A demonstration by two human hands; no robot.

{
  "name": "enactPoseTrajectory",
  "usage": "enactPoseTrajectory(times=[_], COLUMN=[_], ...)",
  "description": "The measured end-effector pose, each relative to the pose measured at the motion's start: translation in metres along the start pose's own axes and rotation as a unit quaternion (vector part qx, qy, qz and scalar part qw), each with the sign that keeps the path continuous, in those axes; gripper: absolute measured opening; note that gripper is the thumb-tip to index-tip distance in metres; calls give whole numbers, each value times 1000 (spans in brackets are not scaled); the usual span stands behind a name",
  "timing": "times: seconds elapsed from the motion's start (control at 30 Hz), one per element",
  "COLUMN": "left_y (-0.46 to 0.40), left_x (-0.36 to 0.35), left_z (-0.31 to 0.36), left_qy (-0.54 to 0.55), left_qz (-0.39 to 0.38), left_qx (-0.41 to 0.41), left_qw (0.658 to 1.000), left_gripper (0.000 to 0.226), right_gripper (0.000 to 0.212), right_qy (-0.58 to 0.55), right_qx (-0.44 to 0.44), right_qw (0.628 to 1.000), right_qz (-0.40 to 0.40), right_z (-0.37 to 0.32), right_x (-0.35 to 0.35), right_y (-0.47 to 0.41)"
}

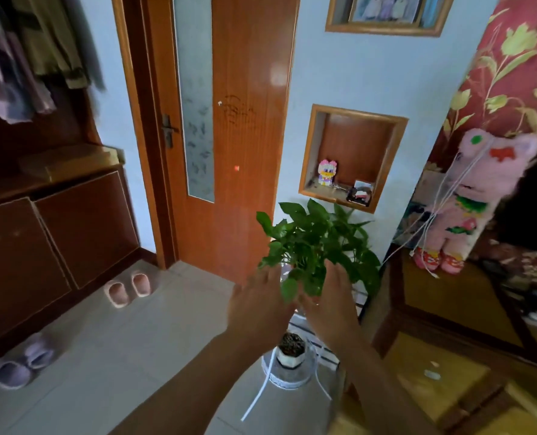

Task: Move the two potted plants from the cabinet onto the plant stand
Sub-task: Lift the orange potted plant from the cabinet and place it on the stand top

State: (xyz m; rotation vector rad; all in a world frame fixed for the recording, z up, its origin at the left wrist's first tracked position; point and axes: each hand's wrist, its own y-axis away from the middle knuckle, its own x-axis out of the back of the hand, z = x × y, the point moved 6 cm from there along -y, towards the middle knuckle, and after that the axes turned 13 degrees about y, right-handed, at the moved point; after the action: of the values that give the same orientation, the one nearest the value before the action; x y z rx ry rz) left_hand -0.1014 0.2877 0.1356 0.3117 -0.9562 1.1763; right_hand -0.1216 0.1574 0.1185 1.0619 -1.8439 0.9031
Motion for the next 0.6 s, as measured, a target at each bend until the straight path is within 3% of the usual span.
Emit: enactPoseTrajectory(times=[0.27, 0.6], left_y=[-39, -149], left_x=[24, 15], left_z=[-64, -121], left_qy=[23, 68], left_qz=[-65, -124], left_qx=[-56, -118], left_qw=[996, 983], left_gripper=[56, 53], right_gripper=[81, 85], right_qy=[37, 29], right_qx=[-71, -174], right_qw=[997, 983], right_qz=[3, 45], right_z=[-54, -81], right_x=[-38, -98], right_y=[-16, -117])
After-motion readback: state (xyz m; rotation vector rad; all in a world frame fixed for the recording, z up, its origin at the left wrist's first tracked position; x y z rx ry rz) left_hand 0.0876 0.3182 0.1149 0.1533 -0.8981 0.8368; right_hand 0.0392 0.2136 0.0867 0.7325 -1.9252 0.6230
